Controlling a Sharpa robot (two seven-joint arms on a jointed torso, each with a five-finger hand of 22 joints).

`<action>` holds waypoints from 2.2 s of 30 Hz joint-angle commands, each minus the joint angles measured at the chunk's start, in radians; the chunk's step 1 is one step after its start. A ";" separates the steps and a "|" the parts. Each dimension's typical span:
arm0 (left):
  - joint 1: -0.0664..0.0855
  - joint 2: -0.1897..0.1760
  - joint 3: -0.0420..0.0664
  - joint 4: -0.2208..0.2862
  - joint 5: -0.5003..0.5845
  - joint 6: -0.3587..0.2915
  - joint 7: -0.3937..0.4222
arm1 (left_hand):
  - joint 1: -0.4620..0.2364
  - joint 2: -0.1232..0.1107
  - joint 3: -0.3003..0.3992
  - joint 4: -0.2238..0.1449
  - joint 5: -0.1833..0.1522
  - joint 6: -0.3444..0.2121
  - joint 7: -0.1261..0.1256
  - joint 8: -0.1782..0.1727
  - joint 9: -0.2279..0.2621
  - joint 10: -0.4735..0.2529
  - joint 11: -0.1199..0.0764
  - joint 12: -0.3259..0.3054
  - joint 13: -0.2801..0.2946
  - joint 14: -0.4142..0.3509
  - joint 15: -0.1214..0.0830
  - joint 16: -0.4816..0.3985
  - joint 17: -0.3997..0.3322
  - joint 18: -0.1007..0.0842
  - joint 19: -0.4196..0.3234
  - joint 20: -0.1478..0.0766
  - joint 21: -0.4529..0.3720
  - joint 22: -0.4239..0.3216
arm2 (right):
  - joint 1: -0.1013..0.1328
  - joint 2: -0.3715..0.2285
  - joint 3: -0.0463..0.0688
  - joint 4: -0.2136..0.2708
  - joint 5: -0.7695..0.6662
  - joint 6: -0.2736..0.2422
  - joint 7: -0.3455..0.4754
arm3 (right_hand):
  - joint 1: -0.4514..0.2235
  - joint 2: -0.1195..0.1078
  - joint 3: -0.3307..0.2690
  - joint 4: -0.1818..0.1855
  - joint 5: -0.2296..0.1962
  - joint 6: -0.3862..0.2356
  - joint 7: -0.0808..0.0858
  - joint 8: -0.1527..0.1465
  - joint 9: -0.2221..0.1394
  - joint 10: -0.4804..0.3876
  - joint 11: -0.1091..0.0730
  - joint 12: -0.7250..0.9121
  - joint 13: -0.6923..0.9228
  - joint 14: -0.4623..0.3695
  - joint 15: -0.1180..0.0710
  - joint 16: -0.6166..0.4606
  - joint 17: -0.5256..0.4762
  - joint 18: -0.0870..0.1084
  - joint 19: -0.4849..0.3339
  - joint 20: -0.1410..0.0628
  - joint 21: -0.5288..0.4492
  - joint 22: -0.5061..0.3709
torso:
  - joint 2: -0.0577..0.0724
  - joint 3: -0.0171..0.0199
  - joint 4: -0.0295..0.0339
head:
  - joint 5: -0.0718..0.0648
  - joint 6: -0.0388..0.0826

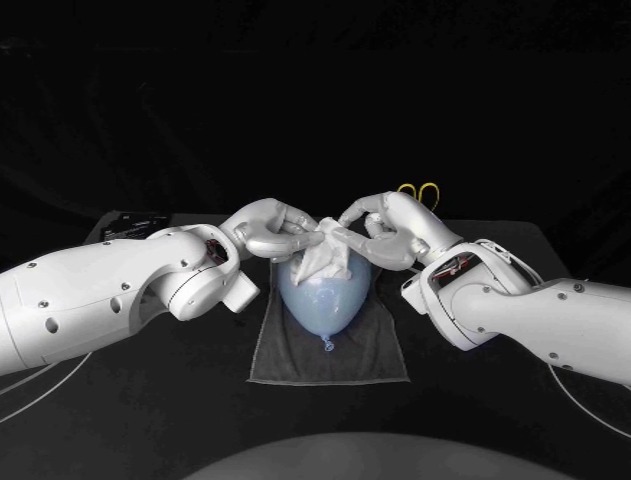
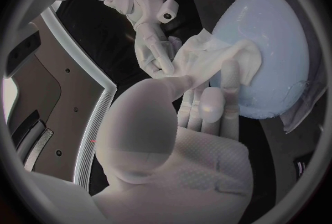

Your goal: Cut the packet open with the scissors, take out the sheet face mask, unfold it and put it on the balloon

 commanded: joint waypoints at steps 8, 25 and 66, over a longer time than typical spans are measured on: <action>0.000 0.000 0.001 -0.004 0.059 -0.019 0.016 | -0.017 -0.101 -0.071 -0.063 0.002 0.080 -0.035 0.076 0.034 0.099 -0.044 0.018 -0.006 0.063 -0.038 0.029 0.106 0.003 0.062 -0.017 0.051 0.066 | 0.000 -0.001 0.001 0.001 -0.004 0.006 0.003 | -0.003 -0.002 0.001 0.004 -0.001 -0.008 -0.003 0.004 0.000 0.022 -0.002 -0.005 0.151 0.123 -0.024 0.003 0.263 0.006 0.024 -0.002 -0.002 0.196 | -0.001 0.0006 0.0008 | 0.000 0.000; 0.001 -0.001 0.001 -0.006 0.061 -0.052 0.018 | -0.063 -0.239 -0.194 -0.078 0.002 0.203 -0.110 0.191 0.054 0.184 -0.111 0.202 0.089 0.138 -0.099 0.062 0.260 -0.016 0.131 -0.060 0.105 0.152 | 0.000 0.000 0.001 -0.001 -0.004 0.017 -0.001 | 0.026 -0.008 0.013 -0.017 -0.001 -0.015 -0.005 0.009 0.000 0.019 -0.004 -0.008 0.149 0.123 -0.026 0.003 0.263 0.007 0.022 -0.003 -0.005 0.195 | -0.001 0.0003 0.0004 | 0.001 0.002; 0.001 -0.012 0.001 -0.018 0.140 0.115 0.054 | 0.018 -0.062 -0.150 -0.083 0.003 0.020 -0.008 0.076 -0.022 -0.011 -0.018 0.052 0.004 0.010 -0.016 0.023 0.023 0.012 0.006 -0.004 -0.004 0.012 | 0.000 0.000 0.001 0.008 0.002 -0.040 0.046 | 0.072 0.022 0.092 -0.067 -0.001 -0.026 0.002 0.032 0.005 0.028 0.001 0.000 0.160 0.123 -0.022 0.003 0.263 0.001 0.031 -0.002 0.020 0.202 | -0.001 0.0014 -0.0006 | -0.001 0.008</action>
